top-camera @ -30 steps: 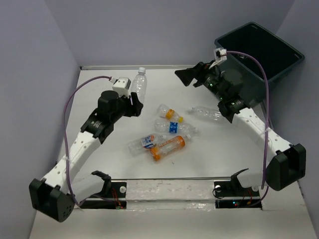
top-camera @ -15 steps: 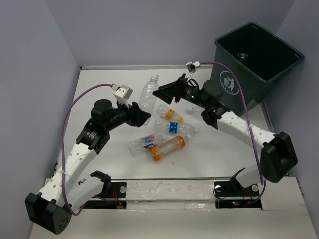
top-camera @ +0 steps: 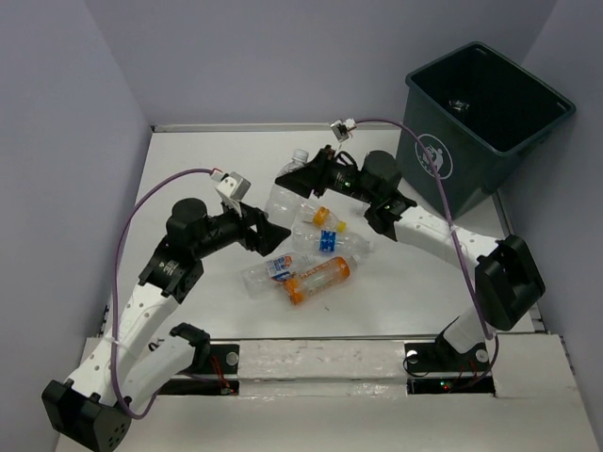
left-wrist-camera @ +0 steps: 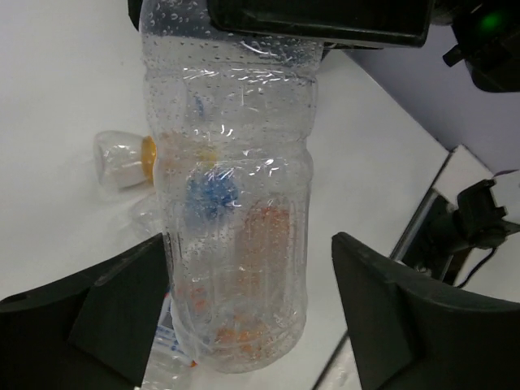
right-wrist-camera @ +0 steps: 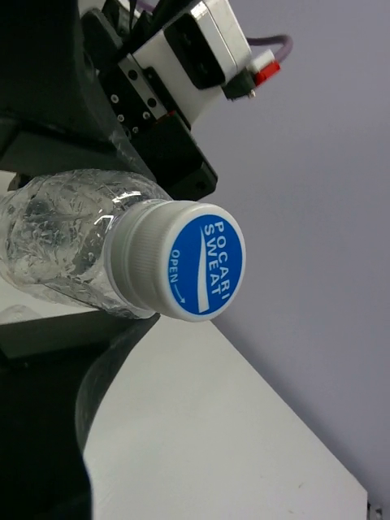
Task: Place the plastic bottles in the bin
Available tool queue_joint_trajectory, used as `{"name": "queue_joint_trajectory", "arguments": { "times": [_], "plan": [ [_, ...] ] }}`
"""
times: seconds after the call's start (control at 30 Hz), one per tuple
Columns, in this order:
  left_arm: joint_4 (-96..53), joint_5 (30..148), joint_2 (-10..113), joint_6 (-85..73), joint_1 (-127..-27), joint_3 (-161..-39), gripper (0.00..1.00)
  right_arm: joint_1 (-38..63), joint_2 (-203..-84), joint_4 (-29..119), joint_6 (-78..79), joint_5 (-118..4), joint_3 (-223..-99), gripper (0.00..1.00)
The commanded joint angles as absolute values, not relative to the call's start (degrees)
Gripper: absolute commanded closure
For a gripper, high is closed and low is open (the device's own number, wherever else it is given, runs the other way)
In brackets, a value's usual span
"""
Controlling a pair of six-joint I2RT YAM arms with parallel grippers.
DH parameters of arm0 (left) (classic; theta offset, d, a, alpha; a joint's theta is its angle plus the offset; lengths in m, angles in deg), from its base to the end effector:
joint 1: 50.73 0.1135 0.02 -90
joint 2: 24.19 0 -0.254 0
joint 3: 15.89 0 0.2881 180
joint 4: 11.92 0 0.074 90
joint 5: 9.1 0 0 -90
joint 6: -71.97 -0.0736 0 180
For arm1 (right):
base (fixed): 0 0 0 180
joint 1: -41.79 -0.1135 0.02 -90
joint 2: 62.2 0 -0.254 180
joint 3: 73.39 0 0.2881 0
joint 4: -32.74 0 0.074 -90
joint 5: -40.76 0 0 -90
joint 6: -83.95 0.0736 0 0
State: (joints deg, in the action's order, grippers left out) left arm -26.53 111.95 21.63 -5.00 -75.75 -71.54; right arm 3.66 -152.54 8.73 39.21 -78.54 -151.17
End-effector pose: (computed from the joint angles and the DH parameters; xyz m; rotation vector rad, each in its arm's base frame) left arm 0.2227 -0.1458 0.3334 0.6013 1.6229 -0.9432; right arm 0.3224 0.2989 0.3323 -0.3885 1.5396 1.5255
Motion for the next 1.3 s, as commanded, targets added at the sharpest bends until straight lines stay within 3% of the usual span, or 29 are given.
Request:
{"name": "queue_joint_trajectory", "arguments": {
  "times": [0.0,0.1,0.27,0.37,0.53,0.7,0.77,0.8,0.83,0.9,0.93,1.1,1.17,1.27],
  "plan": [
    [-25.6,110.4,18.2,-5.3,-75.9,-71.7,0.01,4.3,-148.5,13.3,33.9,-72.6,-155.2,0.57],
    [-28.4,107.5,16.7,-4.9,-75.9,-72.1,0.01,7.8,-145.3,17.9,30.7,-71.5,-157.7,0.59],
    [-29.2,108.7,13.3,-0.3,-76.4,-69.0,0.01,25.5,-139.3,27.9,28.1,-70.4,-165.5,0.65],
    [-27.6,109.0,11.5,2.7,-77.2,-65.5,0.01,34.5,-138.5,38.9,20.4,-61.7,-172.9,0.66],
    [-25.3,102.2,10.7,8.1,-83.2,-61.4,0.01,46.0,-146.9,46.8,13.4,-47.9,-188.6,0.66],
    [-28.1,87.3,12.7,10.9,-91.7,-60.4,0.01,54.2,-155.3,52.1,14.7,-45.5,-199.1,0.66],
    [-29.6,80.1,15.6,11.5,-96.5,-61.1,0.01,54.2,-156.7,52.7,12.1,-43.0,-198.5,0.61],
    [-31.1,76.4,16.7,11.8,-98.6,-61.8,0.01,54.2,-156.5,52.5,11.8,-41.2,-196.5,0.51],
    [-31.8,73.5,19.1,13.2,-103.8,-62.3,0.01,54.2,-156.2,52.5,11.4,-40.4,-195.6,0.20],
    [-33.0,63.9,21.9,14.6,-109.6,-63.8,0.01,54.2,-155.8,52.9,11.4,-37.6,-194.7,0.02],
    [-33.3,59.2,24.6,15.0,-114.5,-64.3,0.01,54.2,-155.8,53.5,11.4,-36.9,-195.6,0.00],
    [-32.9,54.9,32.7,13.5,-118.2,-65.6,0.01,54.2,-152.0,57.2,14.9,-43.2,-197.0,0.00],
    [-30.0,55.1,34.4,11.7,-118.6,-65.3,0.01,54.2,-145.9,55.3,17.3,-47.1,-192.4,0.00],
    [-26.2,55.5,37.7,8.2,-119.7,-64.8,0.01,49.0,-135.4,46.6,21.6,-51.3,-176.1,0.00]
  ]
}}
